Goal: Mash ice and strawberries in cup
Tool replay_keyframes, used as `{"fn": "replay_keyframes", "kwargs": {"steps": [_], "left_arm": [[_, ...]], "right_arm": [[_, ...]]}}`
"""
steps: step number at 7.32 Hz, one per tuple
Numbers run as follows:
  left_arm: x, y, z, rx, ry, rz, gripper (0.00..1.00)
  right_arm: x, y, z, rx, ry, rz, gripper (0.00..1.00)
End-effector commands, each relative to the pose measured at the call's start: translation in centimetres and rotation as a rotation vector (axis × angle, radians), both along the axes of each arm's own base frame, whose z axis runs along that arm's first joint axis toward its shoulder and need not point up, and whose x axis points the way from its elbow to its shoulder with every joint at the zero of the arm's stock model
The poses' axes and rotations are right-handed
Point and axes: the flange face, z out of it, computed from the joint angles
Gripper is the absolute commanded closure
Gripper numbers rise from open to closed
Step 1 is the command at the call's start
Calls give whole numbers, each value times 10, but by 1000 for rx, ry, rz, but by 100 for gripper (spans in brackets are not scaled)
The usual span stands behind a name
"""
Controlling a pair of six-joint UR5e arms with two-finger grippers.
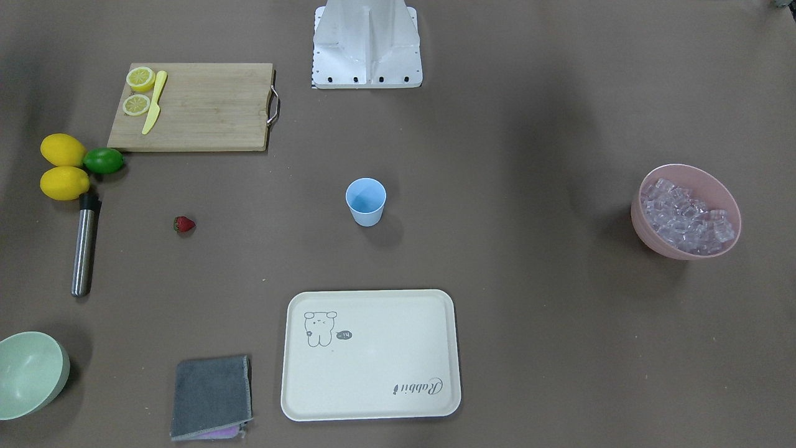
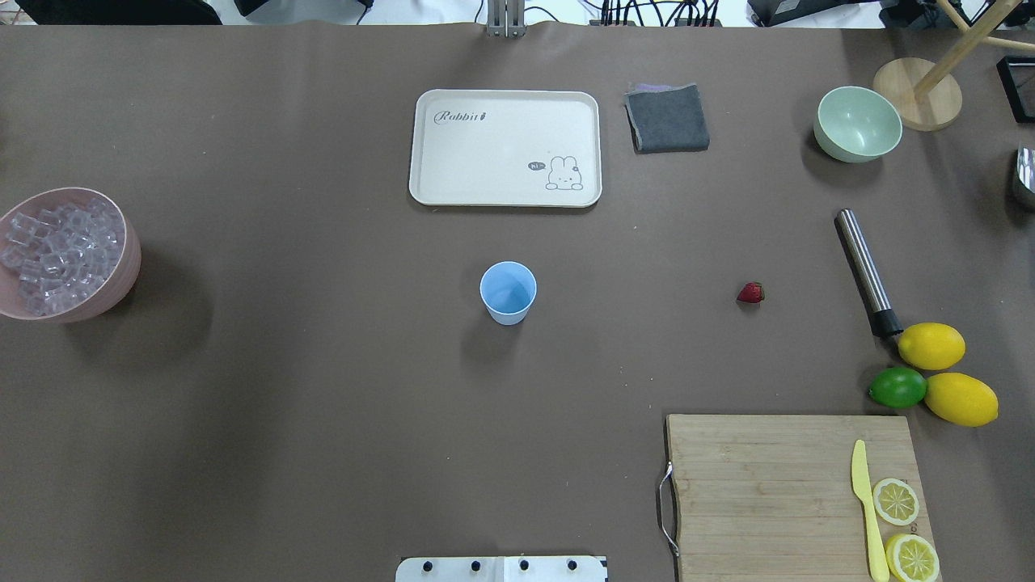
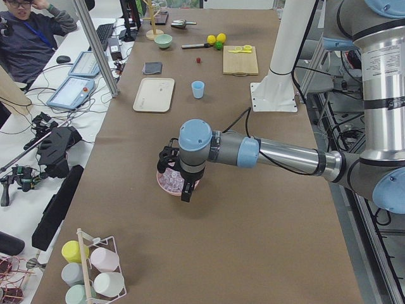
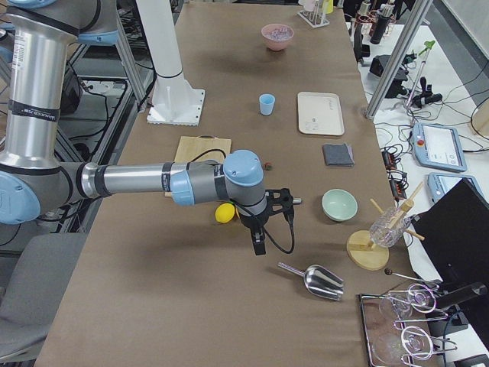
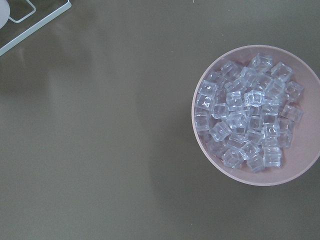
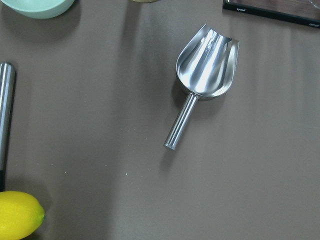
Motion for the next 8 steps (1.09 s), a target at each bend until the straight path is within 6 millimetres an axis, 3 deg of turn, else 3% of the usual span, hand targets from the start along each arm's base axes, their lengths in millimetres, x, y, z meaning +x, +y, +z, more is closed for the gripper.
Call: {"fn": "replay_keyframes", "kwargs": {"steps": [1, 3, 5, 8], "left_arm": [[0, -7, -9, 61, 2, -2, 3], [0, -14, -6, 139, 0, -4, 2], [0, -18, 16, 151, 2, -6, 2], [-1, -25, 2, 183, 3, -6, 3]], "right_arm": [[0, -3, -6, 18, -6, -2, 0], [0, -5, -6, 18, -6, 1, 0], [-1, -2, -4, 13, -15, -4, 0], [-2, -7, -1, 72, -21, -13, 0]]}}
